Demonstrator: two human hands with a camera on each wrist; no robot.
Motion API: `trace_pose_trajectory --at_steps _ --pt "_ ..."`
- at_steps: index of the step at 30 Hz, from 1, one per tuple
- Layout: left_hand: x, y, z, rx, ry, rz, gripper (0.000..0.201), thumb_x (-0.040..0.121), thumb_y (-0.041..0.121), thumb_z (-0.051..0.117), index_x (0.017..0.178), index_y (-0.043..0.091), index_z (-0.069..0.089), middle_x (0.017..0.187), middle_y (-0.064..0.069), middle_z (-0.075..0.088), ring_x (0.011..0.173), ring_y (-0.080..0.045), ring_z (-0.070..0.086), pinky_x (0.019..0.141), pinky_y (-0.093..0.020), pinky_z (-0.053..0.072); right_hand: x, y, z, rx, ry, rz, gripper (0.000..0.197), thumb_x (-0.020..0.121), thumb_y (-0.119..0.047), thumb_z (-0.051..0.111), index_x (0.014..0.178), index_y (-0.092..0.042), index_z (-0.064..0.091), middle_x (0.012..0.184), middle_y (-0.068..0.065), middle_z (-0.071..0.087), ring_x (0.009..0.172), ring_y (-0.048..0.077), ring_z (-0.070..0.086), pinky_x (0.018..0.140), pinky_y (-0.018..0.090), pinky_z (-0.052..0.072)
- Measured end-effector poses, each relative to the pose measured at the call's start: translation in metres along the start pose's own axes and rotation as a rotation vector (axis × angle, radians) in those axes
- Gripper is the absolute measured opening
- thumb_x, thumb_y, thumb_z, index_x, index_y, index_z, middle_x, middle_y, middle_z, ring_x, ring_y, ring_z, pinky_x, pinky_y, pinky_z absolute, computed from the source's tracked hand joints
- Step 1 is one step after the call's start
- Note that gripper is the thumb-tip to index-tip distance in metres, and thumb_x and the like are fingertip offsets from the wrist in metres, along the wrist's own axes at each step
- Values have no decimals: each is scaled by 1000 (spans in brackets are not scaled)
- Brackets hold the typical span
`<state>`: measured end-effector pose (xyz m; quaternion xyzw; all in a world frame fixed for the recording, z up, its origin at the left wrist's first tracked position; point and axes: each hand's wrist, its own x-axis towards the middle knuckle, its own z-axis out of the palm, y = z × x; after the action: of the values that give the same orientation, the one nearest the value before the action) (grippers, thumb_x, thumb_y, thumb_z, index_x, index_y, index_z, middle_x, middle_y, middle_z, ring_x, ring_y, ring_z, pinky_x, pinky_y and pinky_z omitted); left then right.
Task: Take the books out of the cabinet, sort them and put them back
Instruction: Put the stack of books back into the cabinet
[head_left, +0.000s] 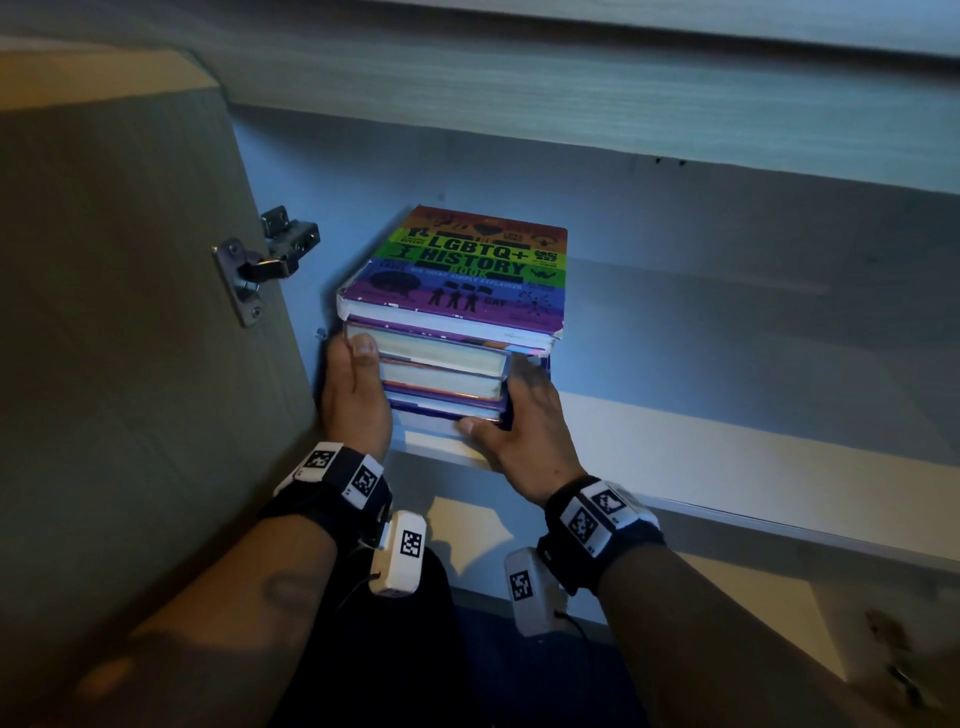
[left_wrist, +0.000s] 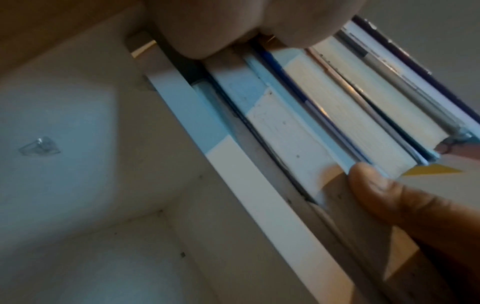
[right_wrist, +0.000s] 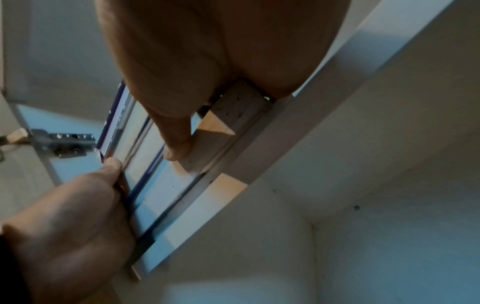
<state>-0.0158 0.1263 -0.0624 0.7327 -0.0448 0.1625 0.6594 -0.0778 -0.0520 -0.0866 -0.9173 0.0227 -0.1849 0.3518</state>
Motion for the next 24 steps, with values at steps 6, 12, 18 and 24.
trace_pose_trajectory --at_steps 6,12,18,24 --pt "2 -7 -1 39 15 64 20 104 40 34 113 30 48 112 1 58 103 -21 55 90 -29 39 -3 5 0 -11 -18 33 83 85 -60 64 152 -18 40 159 4 35 148 23 27 122 43 28" --pt "9 -20 -7 114 -42 -58 66 93 68 30 137 20 40 136 -13 55 122 -29 54 109 -48 40 0 -7 -16 -65 -137 55 59 83 -55 68 125 -17 52 127 8 52 117 26 47 97 39 44" --pt "-8 74 -45 383 -412 -426 45 94 23 61 133 3 52 133 -21 56 122 -36 54 99 -37 39 -22 -107 -141 48 -703 280 52 100 -45 59 145 -18 55 151 4 53 137 21 49 107 21 36" --pt "-42 287 -77 243 -1100 -636 20 87 26 74 100 12 70 109 -9 72 94 -14 68 77 -28 55 -43 -243 -293 276 -615 152 31 99 -29 65 126 -13 70 127 1 71 105 -4 60 93 8 43"
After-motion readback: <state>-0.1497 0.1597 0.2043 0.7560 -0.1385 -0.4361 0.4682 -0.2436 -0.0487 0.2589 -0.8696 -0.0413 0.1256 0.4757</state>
